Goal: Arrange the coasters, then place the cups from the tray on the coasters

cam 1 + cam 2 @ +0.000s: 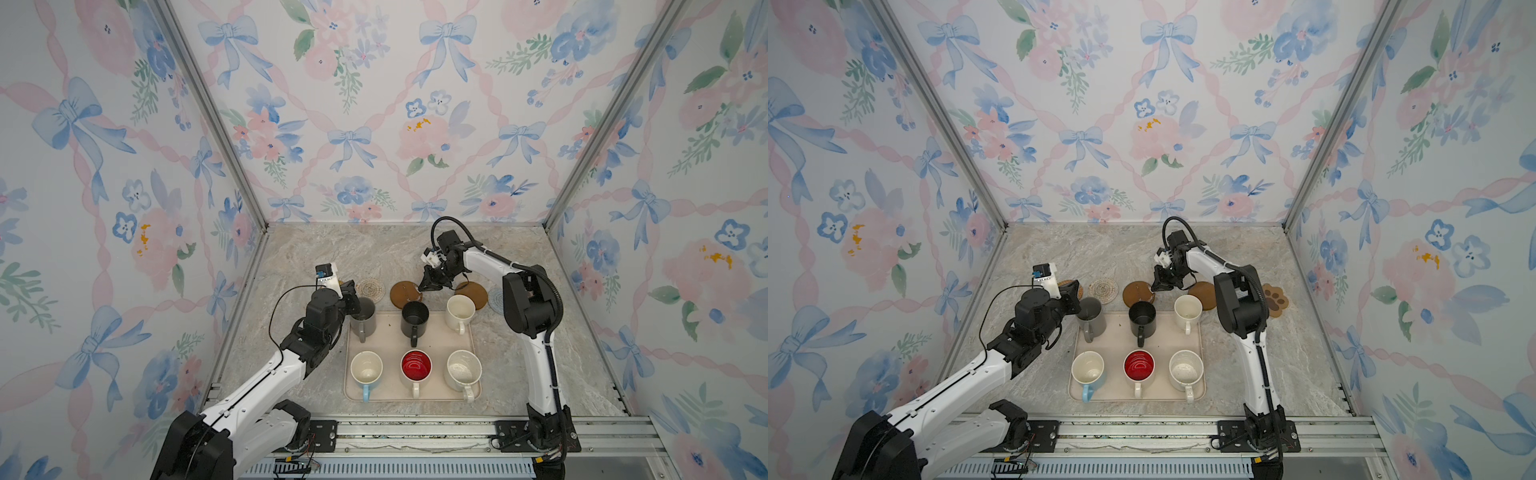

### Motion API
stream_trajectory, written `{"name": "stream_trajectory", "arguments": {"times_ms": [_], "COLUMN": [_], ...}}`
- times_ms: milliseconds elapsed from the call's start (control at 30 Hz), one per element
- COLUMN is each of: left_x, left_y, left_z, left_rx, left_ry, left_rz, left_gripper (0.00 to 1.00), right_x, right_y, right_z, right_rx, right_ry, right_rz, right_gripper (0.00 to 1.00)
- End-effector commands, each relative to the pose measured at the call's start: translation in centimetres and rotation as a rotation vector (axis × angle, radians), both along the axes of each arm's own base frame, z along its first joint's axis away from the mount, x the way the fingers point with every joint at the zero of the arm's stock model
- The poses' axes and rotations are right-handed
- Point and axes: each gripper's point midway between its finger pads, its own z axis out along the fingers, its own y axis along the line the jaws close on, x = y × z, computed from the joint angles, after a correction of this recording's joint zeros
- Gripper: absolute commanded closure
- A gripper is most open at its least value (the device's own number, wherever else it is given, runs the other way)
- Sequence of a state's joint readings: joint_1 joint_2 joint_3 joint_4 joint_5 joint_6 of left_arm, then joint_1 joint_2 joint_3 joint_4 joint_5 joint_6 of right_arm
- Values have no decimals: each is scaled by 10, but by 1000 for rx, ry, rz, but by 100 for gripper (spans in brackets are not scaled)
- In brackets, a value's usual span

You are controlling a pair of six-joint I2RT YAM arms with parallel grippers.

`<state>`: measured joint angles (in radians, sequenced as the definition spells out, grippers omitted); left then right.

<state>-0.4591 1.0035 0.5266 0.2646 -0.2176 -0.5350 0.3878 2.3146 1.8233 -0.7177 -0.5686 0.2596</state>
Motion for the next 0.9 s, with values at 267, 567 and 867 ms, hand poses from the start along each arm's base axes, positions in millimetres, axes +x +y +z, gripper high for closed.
{"name": "stream_trajectory", "arguments": {"times_ms": [267,567,867], "left_x": [-1,1,3], "left_y": [10,8,3], "left_z": [-1,-4,-4], "left_rx": [22,20,10], "left_ry": [-12,1,10], "left_rz": [32,27,10], "left_gripper": [100,100,100], "right_x": [20,15,-5], "right_y": [-17,-90,-184], "right_z": [57,88,61], "right_rx": [48,-15,-93], "right_ry": [-164,-211,-132], "right_rz": [-100,-211,-388], "right_gripper": [97,97,100]}}
